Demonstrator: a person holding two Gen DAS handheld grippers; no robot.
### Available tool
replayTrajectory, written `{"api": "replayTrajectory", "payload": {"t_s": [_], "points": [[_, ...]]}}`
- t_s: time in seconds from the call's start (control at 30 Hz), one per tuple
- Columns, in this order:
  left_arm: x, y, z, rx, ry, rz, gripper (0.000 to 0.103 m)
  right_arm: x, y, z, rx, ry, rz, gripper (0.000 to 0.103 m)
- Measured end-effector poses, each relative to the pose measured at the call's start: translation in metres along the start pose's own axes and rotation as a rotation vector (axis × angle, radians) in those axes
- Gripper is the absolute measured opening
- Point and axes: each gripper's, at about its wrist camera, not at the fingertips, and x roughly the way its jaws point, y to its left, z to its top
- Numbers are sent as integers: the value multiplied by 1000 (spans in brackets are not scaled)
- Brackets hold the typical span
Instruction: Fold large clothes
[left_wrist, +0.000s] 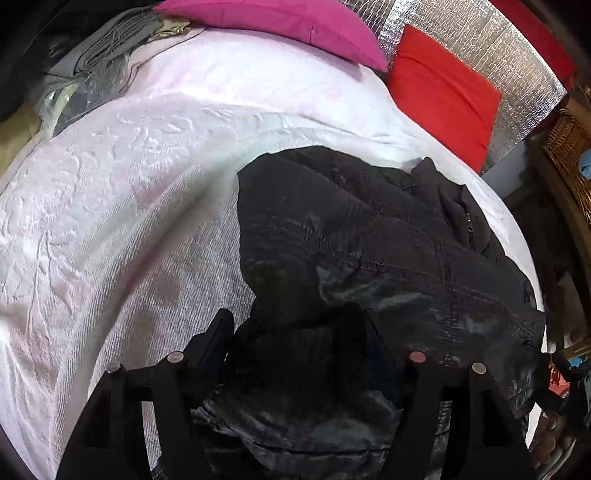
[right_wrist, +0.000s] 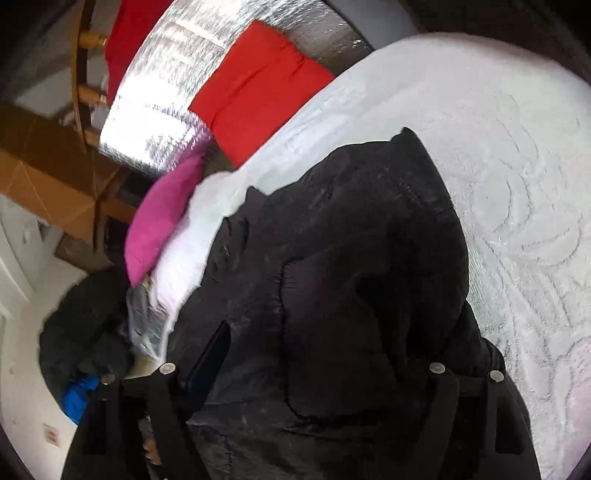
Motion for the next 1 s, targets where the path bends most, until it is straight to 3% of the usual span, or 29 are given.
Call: {"api": "replayTrajectory", "payload": {"t_s": [0.07,0.1,0.13,0.3,0.43,0.53,0.6,0.63,0.77,0.9,0.97,1.0], "points": [[0,-5,-3,11,-2,7,70,3,12,-3,-72,-10,-72,58],[-1,-9,-4,24,-6,15,70,6,16,-5,-106,-4,-107,32],[-2,-11,-6,36,-10,22,70,10,20,-7,-139,6,-140,23],[-10,-20,-11,96,-34,27,70,0,36,-10,-232,-47,-231,16],[-14,-32,-17,162,-50,29,70,-24,44,-10,-262,-112,-272,15],[-7,-38,-22,212,-45,73,73,-11,29,-12,-232,-45,-345,15],[-5,-41,-24,226,-43,92,73,2,17,-11,-204,32,-344,16],[-6,-42,-24,234,-46,100,73,0,17,-9,-199,29,-331,17],[-7,-44,-25,242,-51,105,73,-17,19,2,-154,-2,-266,20],[-8,-43,-27,252,-56,116,74,-36,8,15,-104,-104,-294,27],[-8,-42,-28,259,-60,126,74,-47,7,18,-85,-196,-318,44],[-7,-42,-28,263,-62,130,74,-53,9,19,-95,-235,-332,72]]}}
